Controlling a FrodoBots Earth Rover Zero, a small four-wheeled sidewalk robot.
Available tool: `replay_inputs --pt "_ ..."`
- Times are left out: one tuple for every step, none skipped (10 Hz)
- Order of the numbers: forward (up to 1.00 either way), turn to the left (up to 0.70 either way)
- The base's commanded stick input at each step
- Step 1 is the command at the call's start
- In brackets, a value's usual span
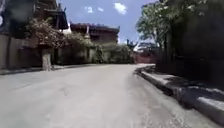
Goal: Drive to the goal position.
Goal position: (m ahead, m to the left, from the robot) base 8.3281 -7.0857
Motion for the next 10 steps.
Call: replay_inputs --pt "1.00 -0.40" --pt "1.00 -0.40" --pt "1.00 -0.22" --pt "1.00 0.00" --pt "1.00 0.00" --pt "1.00 0.00" --pt "1.00 0.00" --pt "1.00 0.00" --pt "1.00 0.00" --pt "1.00 0.00"
